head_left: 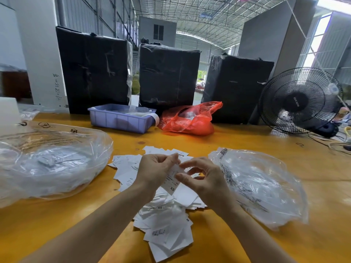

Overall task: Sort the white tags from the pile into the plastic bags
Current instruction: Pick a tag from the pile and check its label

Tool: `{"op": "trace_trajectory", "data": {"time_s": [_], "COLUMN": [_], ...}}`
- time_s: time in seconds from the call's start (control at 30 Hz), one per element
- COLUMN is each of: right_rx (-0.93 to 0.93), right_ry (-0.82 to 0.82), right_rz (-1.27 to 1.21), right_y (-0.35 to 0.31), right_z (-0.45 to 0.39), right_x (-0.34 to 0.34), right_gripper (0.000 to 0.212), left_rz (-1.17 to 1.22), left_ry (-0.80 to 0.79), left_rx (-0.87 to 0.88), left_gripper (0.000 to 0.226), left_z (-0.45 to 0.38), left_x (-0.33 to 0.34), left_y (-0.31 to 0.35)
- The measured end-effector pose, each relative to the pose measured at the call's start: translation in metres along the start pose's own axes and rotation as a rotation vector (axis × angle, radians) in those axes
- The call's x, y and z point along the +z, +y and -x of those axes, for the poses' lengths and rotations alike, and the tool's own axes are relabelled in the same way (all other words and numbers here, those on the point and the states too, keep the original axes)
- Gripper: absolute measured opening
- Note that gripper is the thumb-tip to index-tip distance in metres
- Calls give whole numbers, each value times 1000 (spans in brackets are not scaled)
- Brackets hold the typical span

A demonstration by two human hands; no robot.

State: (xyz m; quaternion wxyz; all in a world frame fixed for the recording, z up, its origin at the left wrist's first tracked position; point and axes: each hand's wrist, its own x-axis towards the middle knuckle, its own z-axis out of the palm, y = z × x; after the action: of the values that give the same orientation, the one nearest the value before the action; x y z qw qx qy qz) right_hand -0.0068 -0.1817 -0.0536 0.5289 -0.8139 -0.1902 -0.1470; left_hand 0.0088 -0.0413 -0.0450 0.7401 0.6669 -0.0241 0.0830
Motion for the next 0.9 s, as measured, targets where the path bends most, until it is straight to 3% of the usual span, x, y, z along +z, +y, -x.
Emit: {"op": "trace_trajectory", "data": {"time_s": [0.1, 0.23, 0.47, 0.7, 0.8, 0.9], "right_rx": [111, 277, 418, 391, 296, 195], "right_ry": [-64, -70, 87, 169, 142, 189], "right_rz": [-124, -322, -479, -437, -307, -236], "right_y": [0, 0, -1, -2, -4, -5], "right_z": [-1, -2, -5, -4, -2, -3], "right_x": [-1, -5, -10, -8, -8, -11], "right_gripper": [23, 9, 7, 8, 9, 9], "left_rz": [-30, -65, -150, -236, -370, -530], "left_ry": [-4, -37, -262, -312, -224, 50], "left_rx": [42, 68, -209, -263, -197, -35], "left_gripper": [26, 27, 44, 14, 8, 10], "left_z": [1, 1, -4, -11, -18, -30], "left_x": [0, 0, -12, -28, -43, -84], "left_y": [0, 2, 12, 16, 27, 47]}}
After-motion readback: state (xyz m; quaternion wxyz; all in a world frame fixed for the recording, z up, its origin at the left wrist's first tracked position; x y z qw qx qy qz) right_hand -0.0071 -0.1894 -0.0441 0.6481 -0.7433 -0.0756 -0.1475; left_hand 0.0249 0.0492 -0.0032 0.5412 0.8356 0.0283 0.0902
